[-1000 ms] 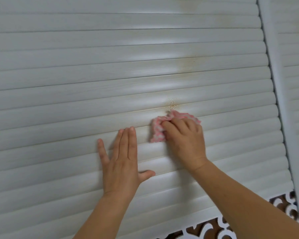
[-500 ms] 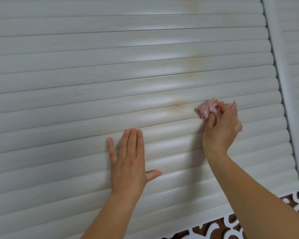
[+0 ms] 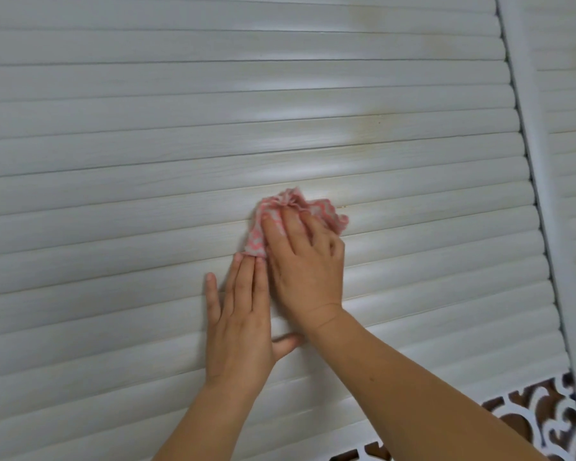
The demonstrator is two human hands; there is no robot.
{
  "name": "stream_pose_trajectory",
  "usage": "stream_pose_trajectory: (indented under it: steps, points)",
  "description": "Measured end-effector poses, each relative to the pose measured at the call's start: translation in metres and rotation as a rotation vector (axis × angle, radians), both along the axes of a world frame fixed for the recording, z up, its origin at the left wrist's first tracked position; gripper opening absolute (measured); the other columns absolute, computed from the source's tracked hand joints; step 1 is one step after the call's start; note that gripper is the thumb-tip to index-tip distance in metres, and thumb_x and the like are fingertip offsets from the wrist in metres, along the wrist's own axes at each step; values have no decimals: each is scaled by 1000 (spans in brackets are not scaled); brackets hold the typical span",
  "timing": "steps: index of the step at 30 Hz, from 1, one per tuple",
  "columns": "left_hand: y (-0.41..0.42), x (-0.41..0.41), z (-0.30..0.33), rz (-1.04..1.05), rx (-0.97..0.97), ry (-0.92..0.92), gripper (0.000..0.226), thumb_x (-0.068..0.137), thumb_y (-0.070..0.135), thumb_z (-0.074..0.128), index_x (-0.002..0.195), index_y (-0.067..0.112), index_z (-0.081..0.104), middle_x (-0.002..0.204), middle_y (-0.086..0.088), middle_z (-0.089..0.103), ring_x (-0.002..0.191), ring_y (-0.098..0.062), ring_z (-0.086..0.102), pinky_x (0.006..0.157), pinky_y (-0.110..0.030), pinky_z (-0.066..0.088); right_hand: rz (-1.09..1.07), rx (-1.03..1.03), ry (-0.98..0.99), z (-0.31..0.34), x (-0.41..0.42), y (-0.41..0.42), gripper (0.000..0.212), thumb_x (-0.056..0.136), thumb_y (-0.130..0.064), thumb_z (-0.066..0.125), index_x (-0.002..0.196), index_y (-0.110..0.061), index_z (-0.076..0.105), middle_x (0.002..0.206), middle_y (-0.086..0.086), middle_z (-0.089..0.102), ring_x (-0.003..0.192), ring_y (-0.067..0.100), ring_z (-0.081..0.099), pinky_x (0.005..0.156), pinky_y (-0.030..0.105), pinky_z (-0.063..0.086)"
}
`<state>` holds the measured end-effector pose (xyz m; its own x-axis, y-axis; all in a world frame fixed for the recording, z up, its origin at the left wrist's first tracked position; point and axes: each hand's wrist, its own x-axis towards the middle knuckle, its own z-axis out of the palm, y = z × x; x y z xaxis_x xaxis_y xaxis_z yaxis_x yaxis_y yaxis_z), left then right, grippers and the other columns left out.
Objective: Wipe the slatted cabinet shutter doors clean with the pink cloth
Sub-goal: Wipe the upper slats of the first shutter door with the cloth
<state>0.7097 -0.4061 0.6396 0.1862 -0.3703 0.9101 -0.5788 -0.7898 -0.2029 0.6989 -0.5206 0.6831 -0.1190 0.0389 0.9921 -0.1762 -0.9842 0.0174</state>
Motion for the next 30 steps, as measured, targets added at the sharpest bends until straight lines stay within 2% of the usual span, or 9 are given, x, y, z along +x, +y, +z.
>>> stream_pose_trajectory:
  steps: [6,9,11,14,17,19,22,26,30]
  points:
    - [0,2,-8,72,-67,29,120,41,72,65,136,4,39,142,-17,32,136,-31,26,108,-63,7,-72,-126,46,14,-15,-29,36,79,-34,61,114,-30,67,111,-1,66,100,25,46,73,35,31]
    - [0,1,-9,88,-66,36,117,44,73,60,137,4,40,142,-17,32,136,-31,27,106,-66,8,-64,1,38,18,-30,-69,29,78,-38,55,99,-28,72,106,3,67,94,30,56,73,36,41]
    - [0,1,-8,96,-58,29,116,46,73,58,137,4,39,143,-17,31,136,-31,26,105,-67,10,-48,121,30,21,-43,-101,31,81,-38,51,98,-24,72,116,9,66,96,36,60,77,44,49]
    - [0,2,-8,108,-51,11,117,45,73,58,137,3,39,141,-17,31,135,-32,26,105,-67,11,12,352,52,24,-57,-133,41,87,-40,39,104,-19,70,129,11,59,107,41,54,86,50,45]
    - [-2,2,-7,118,-45,7,119,43,73,60,136,1,39,140,-19,35,134,-33,27,106,-65,10,54,427,-12,26,-54,-126,42,87,-37,37,102,-16,70,131,11,58,108,41,53,86,52,43]
    - [-2,3,-7,124,-44,6,120,43,74,60,136,1,40,140,-19,37,134,-33,27,106,-65,11,56,395,-32,27,-48,-106,39,84,-37,40,100,-18,70,130,10,58,108,39,54,85,51,43]
    - [-3,4,-7,126,-48,7,121,41,74,60,136,1,40,140,-19,37,134,-33,29,105,-66,12,-29,185,-55,28,-32,-62,27,79,-35,50,94,-25,70,110,3,67,97,29,58,76,39,43]
    - [-1,4,-8,139,-51,0,118,44,76,60,136,2,42,140,-18,36,134,-31,29,105,-67,11,-2,-37,-2,28,-14,-22,18,74,-26,70,92,-28,69,90,-6,65,88,22,53,69,33,26]
    - [0,3,-9,152,-46,-13,118,44,75,62,135,3,43,141,-16,35,133,-31,30,104,-67,12,15,-113,94,27,-25,-54,22,74,-25,67,95,-26,70,97,-2,67,93,22,48,71,35,34]
